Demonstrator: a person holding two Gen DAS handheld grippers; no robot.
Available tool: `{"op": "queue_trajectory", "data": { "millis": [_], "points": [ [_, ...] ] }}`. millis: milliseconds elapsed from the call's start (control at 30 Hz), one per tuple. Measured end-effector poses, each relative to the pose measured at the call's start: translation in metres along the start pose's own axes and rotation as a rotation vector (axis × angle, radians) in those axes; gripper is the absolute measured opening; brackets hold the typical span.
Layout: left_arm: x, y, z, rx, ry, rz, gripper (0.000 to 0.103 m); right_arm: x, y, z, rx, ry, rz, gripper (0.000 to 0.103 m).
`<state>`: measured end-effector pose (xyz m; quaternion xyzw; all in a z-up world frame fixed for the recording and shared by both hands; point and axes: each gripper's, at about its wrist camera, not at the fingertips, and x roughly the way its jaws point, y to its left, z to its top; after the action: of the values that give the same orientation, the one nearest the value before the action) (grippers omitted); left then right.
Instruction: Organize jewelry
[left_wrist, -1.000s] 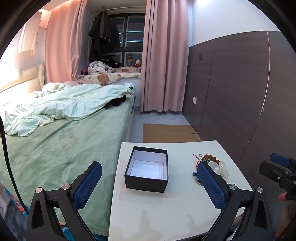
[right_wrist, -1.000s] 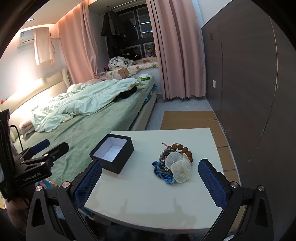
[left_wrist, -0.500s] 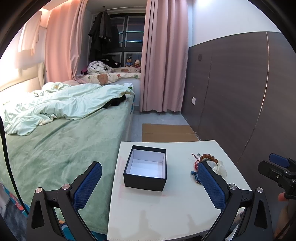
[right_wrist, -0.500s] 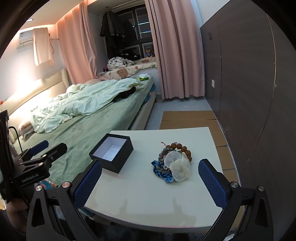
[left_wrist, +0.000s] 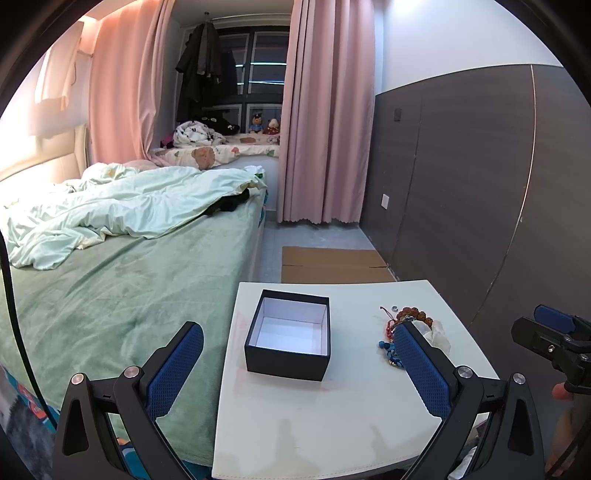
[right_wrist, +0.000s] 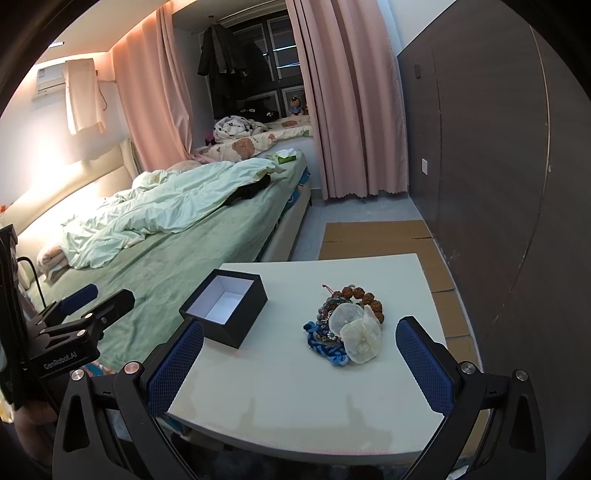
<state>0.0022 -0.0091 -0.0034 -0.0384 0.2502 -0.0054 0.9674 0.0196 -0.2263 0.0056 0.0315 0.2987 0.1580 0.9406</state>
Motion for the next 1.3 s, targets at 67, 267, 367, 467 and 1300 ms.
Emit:
{"op": "queue_trajectory", "data": {
  "millis": [67, 267, 367, 467, 1300],
  "points": [
    [0.000, 0.000, 0.000, 0.000, -0.001, 0.000, 0.103, -0.001, 0.000, 0.000, -0.003, 0.000, -0.002, 0.103],
    [-0.002, -0.001, -0.001, -0.002, -0.008, -0.001, 0.103, -0.002, 0.002, -0.001, 0.001, -0.005, -0.004, 0.103],
    [-0.004, 0.000, -0.002, -0.002, -0.013, -0.003, 0.103, -0.004, 0.003, 0.000, 0.005, -0.010, -0.008, 0.103],
    [-0.003, -0.001, -0.002, -0.005, -0.009, -0.005, 0.103, -0.005, 0.000, 0.000, 0.015, -0.017, -0.012, 0.103],
    [0.069, -0.053, 0.000, 0.068, 0.173, -0.296, 0.093, 0.023, -0.085, 0.006, 0.301, 0.074, -0.140, 0.103]
  ]
}}
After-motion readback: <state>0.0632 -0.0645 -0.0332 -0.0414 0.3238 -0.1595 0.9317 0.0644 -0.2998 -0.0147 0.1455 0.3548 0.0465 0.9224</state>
